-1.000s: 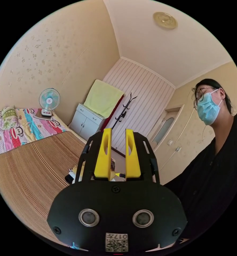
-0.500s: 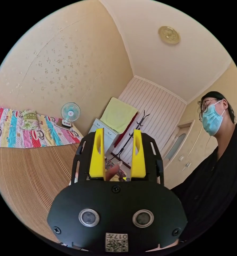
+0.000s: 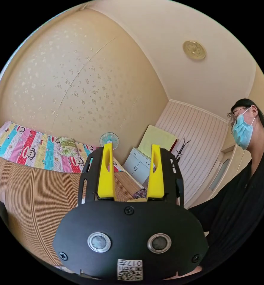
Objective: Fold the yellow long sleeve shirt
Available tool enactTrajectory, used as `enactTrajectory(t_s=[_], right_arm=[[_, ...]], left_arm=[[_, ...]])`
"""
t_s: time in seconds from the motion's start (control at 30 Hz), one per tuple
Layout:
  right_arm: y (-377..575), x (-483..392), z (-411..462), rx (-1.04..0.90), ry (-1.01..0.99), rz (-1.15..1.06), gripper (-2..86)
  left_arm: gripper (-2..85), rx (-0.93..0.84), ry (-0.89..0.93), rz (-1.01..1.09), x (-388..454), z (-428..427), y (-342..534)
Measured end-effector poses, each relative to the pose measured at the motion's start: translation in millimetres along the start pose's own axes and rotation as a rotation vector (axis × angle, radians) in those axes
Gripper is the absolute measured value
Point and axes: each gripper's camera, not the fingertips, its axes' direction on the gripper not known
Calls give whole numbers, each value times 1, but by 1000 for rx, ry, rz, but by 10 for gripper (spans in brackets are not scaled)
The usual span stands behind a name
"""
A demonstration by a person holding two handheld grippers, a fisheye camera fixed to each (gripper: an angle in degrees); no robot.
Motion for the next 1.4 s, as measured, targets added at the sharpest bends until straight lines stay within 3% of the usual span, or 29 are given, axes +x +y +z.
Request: enactTrajectory(t_s=[0.23, 0.33, 0.6, 0.77, 1.0, 1.27, 1.33, 1.4], right_arm=[[71, -101, -49, 261, -264, -285, 14], [90, -167, -66, 265, -367, -481, 11], [159, -322, -94, 322, -287, -761, 9], [219, -376, -115, 406, -492, -902, 10], [273, -426, -61, 310, -603, -977, 9], [360, -492, 21, 72, -997, -998, 9], [377, -501, 26, 41, -1050, -1011, 9], [392, -502, 25, 34, -1066, -1015, 11]], left_arm=[[177, -28, -61, 48, -25, -28, -37], [165, -79, -5, 24, -37, -32, -57], [104, -133, 307, -75, -64, -52, -103], [106, -254, 349, -122, -73, -62, -119], [132, -432, 416, -132, -56, -43, -129], [155, -564, 284, 105, 9, -5, -147], [111, -527, 227, 146, 18, -10, -147], [63, -417, 283, 223, 25, -31, -152]])
